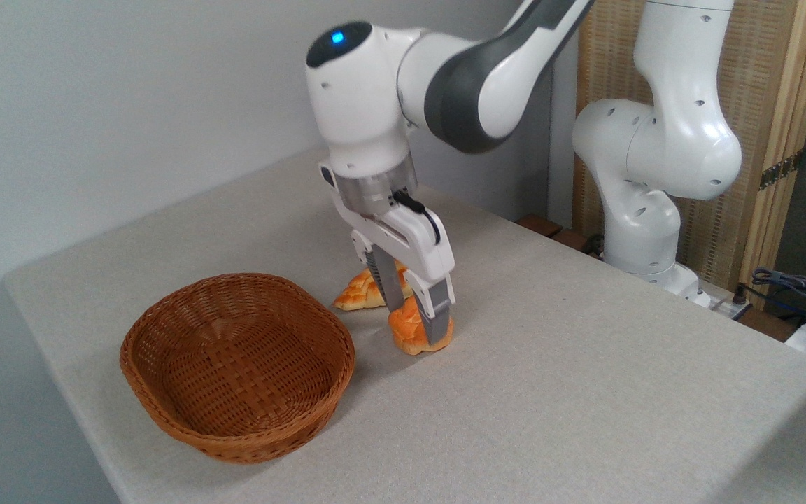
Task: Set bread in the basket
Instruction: 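Lift the held bun and carry it over the wicker basket, then lower the bun into the basket and open the gripper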
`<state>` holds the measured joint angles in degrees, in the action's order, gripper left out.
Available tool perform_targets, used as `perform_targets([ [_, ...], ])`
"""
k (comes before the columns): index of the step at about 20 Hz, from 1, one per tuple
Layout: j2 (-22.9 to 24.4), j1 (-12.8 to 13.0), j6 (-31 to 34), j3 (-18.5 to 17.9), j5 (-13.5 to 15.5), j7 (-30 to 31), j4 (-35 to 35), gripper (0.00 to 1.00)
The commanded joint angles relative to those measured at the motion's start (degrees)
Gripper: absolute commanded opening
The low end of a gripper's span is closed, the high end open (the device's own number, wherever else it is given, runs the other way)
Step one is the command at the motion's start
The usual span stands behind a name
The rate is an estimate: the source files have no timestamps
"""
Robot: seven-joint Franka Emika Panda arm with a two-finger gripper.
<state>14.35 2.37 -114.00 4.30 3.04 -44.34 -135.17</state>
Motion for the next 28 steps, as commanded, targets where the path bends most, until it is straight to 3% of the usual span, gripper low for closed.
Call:
perform_targets([
  [1,0.2,0.1,-1.3,-0.1,-0.3,-0.8,-1.7,0.52],
  [2,-0.1,0.2,-1.3,-0.1,-0.3,-0.8,-1.7,0.37],
  [3,-0.3,0.1,-1.3,-0.1,-0.3,-0.9,-1.7,0.29],
  [4,-0.3,0.1,-1.2,-0.1,-0.3,-1.4,-1.7,0.28],
  [11,-0.2,0.0,-0.5,-0.2,-0.3,-2.2,-0.9,0.28],
  [14,-0.5,0.0,7.4,-0.1,-0.5,-2.2,7.5,0.29],
  [16,-1.6,0.0,8.5,-0.9,0.1,-3.3,13.6,0.29],
  [18,-4.4,0.0,8.1,-1.3,0.6,-3.3,19.5,0.32],
  [21,-13.1,0.1,5.5,-1.3,2.6,-3.1,27.7,0.32],
  [24,-17.8,0.1,-4.8,-0.7,2.7,-3.0,28.0,0.33],
  [25,-19.1,0.1,-6.9,-0.7,2.7,-3.0,28.0,0.34],
  [26,-20.1,0.1,-8.0,-0.6,2.7,-3.1,28.1,0.42],
  [28,-21.6,0.1,-9.8,-0.4,2.3,-3.1,27.8,0.82],
])
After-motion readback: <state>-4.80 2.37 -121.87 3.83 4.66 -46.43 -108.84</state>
